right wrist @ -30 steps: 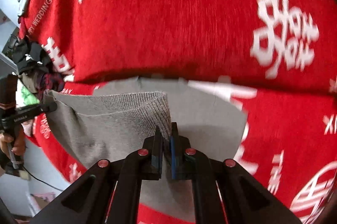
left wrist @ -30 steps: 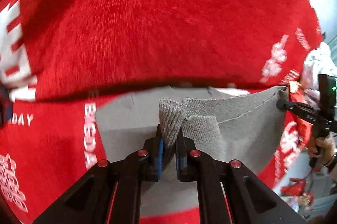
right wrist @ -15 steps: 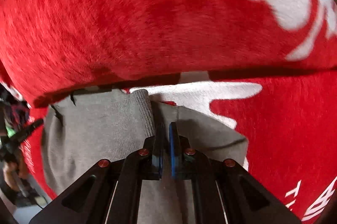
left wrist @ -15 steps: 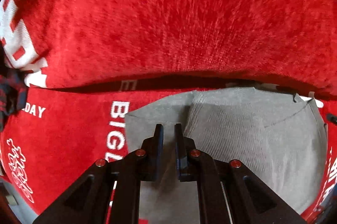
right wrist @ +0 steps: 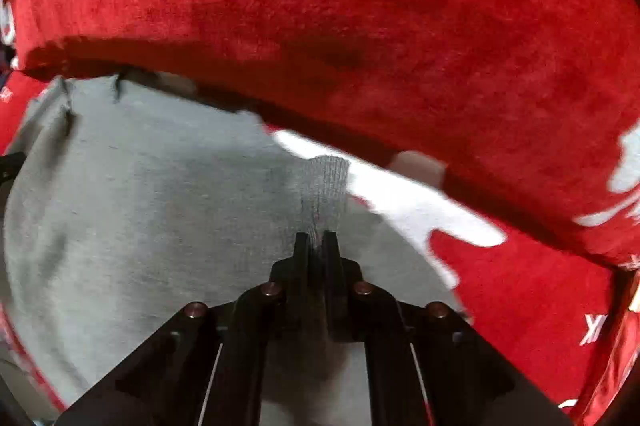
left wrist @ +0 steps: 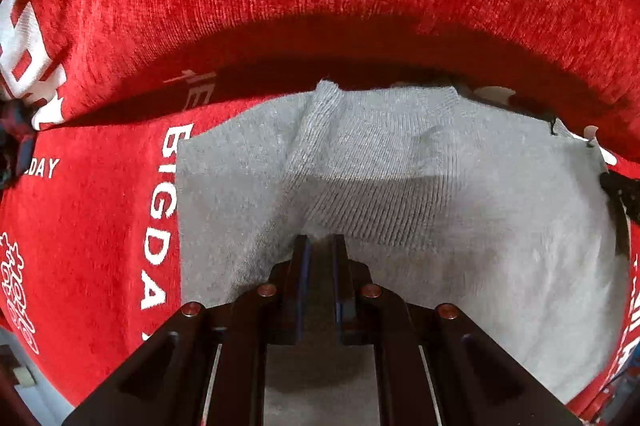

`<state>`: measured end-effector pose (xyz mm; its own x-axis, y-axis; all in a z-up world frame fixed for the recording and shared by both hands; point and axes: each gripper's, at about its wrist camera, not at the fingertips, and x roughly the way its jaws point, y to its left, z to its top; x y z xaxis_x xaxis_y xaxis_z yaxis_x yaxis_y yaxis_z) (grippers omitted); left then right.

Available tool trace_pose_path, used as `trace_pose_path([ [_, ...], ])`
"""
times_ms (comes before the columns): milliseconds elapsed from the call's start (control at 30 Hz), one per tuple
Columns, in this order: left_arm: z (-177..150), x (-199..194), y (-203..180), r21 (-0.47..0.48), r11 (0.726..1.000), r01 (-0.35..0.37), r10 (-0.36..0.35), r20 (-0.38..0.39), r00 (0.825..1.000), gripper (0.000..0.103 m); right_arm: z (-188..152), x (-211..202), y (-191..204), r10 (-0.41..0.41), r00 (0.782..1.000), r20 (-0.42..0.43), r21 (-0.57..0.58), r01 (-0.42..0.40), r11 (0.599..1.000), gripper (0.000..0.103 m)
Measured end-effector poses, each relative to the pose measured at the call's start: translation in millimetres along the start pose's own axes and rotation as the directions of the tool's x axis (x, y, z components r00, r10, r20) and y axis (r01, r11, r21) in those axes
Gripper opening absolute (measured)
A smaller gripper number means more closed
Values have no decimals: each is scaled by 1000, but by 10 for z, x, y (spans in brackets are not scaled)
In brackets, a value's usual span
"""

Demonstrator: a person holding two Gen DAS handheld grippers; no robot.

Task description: Fold small clothes

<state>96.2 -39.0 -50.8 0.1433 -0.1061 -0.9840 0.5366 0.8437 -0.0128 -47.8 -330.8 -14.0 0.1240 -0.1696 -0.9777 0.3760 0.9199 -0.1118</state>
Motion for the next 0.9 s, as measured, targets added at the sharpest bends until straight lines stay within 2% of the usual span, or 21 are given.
trace_pose_path([
  [67, 30, -14, 37, -4, 1000, 7, -7, -9, 1000, 11, -26, -41, -255, -25, 1000, 1, 116, 25, 993, 16],
  [100, 50, -37, 70, -9, 1000, 5, -5, -11, 1000, 11, -35, -62, -353, -58, 998, -13, 154, 59, 986, 16],
  [133, 73, -74, 107, -16, 1000, -1, 1, -8, 1000, 11, -53, -90, -467, -47, 999, -19, 201, 50, 978, 16],
  [200, 107, -144, 162, -35, 999, -1, 1, -1, 1000, 11, -115, -205, -665, 58, 998, 13, 312, -60, 948, 16],
  [233, 120, -176, 182, -44, 999, 7, -7, 3, 1000, 11, -136, -259, -691, 85, 996, 29, 329, -90, 940, 16],
  [300, 135, -228, 167, -41, 999, 24, -24, 8, 1000, 11, -166, -382, -661, 153, 986, 67, 328, -166, 930, 16],
  [367, 160, -258, 124, -9, 999, 50, -50, -3, 999, 11, -179, -472, -547, 246, 964, 102, 300, -266, 916, 16],
  [467, 148, -179, -43, 36, 999, 39, -39, -20, 999, 11, -178, -423, -293, 334, 940, 69, 246, -341, 907, 16],
  [533, 130, -21, -132, 42, 999, -10, 11, -36, 999, 11, -200, -315, -152, 327, 945, 23, 243, -323, 915, 16],
  [567, 144, 4, -104, 36, 999, -30, 30, -17, 999, 11, -222, -251, -122, 309, 951, 0, 248, -300, 921, 15],
  [733, 214, -52, 198, -4, 998, -58, 58, -1, 998, 11, -291, -246, -360, 285, 958, 20, 317, -276, 907, 15],
  [800, 186, -109, 334, -23, 999, -45, 44, -14, 999, 11, -324, -279, -410, 287, 958, 18, 320, -277, 906, 15],
  [867, 124, -183, 412, -3, 991, -133, 133, -16, 991, 11, -355, -336, -451, 281, 960, 13, 325, -269, 906, 16],
  [900, 93, -210, 448, 2, 988, -155, 155, -19, 988, 11, -377, -370, -489, 273, 962, 8, 332, -260, 907, 20],
])
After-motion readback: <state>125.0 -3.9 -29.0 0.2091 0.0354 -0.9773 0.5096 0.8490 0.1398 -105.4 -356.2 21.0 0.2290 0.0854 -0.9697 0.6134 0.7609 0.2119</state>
